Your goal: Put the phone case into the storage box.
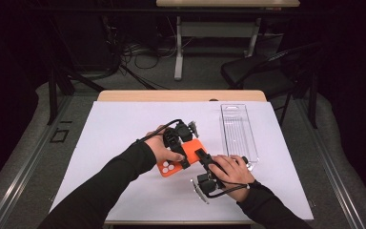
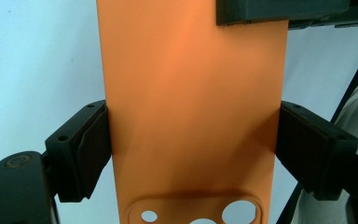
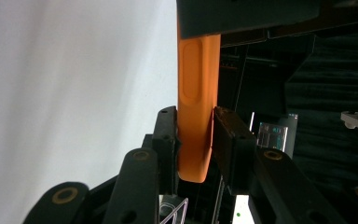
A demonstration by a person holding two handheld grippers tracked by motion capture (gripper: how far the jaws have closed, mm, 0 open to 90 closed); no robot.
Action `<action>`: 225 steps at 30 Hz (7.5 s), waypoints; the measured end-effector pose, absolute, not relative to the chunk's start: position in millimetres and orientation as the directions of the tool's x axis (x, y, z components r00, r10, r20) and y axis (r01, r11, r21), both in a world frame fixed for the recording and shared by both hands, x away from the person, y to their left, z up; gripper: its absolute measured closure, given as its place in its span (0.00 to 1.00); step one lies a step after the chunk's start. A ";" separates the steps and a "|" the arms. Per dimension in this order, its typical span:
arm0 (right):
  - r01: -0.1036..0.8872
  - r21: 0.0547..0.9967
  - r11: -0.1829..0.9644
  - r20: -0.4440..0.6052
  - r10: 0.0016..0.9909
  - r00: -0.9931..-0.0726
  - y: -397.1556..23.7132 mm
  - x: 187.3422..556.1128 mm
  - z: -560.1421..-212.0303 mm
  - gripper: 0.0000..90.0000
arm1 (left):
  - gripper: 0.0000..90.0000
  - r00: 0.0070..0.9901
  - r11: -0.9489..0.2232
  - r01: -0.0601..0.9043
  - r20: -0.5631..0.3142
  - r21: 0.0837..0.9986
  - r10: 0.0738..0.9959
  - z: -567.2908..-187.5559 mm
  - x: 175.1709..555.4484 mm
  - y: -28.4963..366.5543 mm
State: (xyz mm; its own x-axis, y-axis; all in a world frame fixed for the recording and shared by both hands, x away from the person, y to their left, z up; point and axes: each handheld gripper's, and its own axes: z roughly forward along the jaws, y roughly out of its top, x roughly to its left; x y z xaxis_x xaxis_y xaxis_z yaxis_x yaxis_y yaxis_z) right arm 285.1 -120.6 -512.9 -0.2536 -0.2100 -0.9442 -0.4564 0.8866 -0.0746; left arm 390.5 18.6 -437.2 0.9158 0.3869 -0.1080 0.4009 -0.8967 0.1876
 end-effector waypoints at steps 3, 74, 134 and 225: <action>-0.454 -0.079 0.887 -0.945 -0.212 -0.251 -120.5 284.4 -513.1 0.80 | 0.18 0.915 -0.896 0.402 -0.110 0.188 0.387 -437.2 390.6 18.7; -0.453 -0.072 0.888 -0.970 -0.169 -0.177 -122.9 281.5 -523.3 0.89 | 0.18 0.890 -0.872 0.448 -0.196 0.196 0.413 -441.2 397.3 23.8; -0.449 -0.027 0.893 -0.973 -0.127 -0.193 -125.0 281.1 -522.5 0.89 | 0.17 0.876 -0.858 0.469 -0.234 0.210 0.422 -446.1 399.5 24.0; -0.195 0.464 0.864 -0.783 0.297 -0.546 -144.7 308.8 -491.1 0.89 | 0.17 0.844 -0.741 0.525 -0.146 0.418 0.516 -405.8 381.1 116.7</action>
